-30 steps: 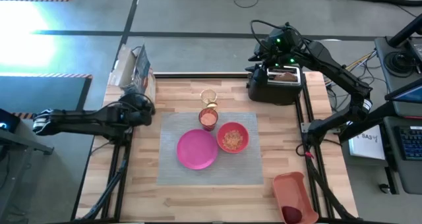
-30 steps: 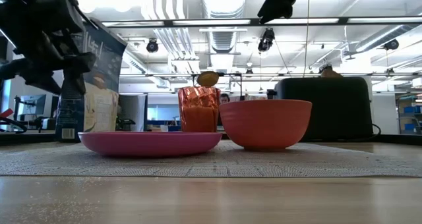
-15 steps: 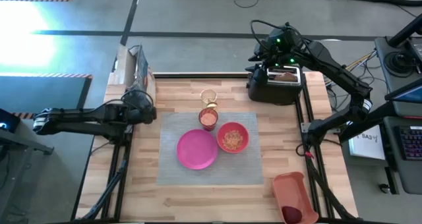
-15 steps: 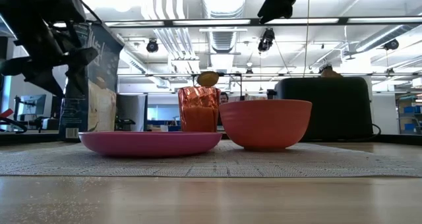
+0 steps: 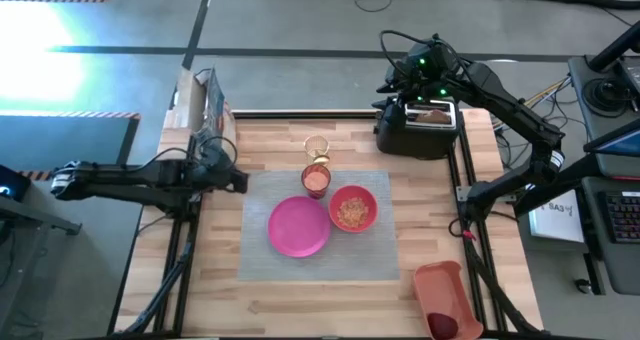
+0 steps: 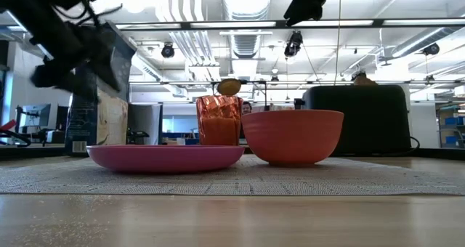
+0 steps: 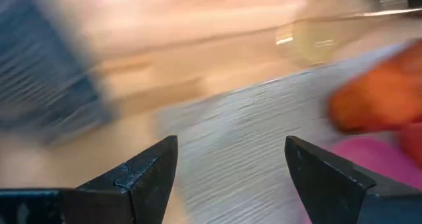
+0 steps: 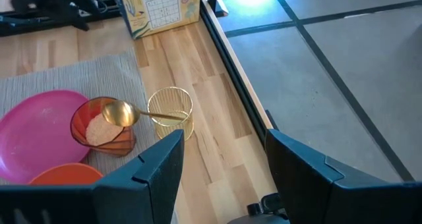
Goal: Arrange a breakfast setting
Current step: Put the toasted bread from the toaster on the pink plate on the table mat
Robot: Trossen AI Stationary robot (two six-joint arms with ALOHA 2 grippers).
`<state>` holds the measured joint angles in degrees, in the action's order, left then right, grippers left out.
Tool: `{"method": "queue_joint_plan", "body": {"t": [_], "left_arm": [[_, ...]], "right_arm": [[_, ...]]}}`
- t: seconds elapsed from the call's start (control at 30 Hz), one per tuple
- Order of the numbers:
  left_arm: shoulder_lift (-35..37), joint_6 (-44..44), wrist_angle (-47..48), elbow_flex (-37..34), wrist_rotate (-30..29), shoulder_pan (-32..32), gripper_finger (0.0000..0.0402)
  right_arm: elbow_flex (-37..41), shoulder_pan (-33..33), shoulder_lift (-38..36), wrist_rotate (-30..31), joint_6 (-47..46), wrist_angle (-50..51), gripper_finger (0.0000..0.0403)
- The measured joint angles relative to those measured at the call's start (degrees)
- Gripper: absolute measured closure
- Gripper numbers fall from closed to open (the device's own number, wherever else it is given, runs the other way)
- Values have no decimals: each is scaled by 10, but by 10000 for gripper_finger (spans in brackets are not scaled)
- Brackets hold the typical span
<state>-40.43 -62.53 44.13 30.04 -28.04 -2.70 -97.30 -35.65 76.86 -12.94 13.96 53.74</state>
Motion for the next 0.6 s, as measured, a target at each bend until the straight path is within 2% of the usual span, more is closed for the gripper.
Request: {"method": "queue_joint_plan", "body": {"t": [0.2,0.47,0.6], "left_arm": [[-13,185,-206,-26,-12,29,139],[-65,360,-399,-56,26,73,139],[-96,454,-540,-74,29,101,139]], "right_arm": [[0,0,0,0,1,0,199],[0,0,0,0,1,0,200],[0,0,0,0,0,0,200]]}}
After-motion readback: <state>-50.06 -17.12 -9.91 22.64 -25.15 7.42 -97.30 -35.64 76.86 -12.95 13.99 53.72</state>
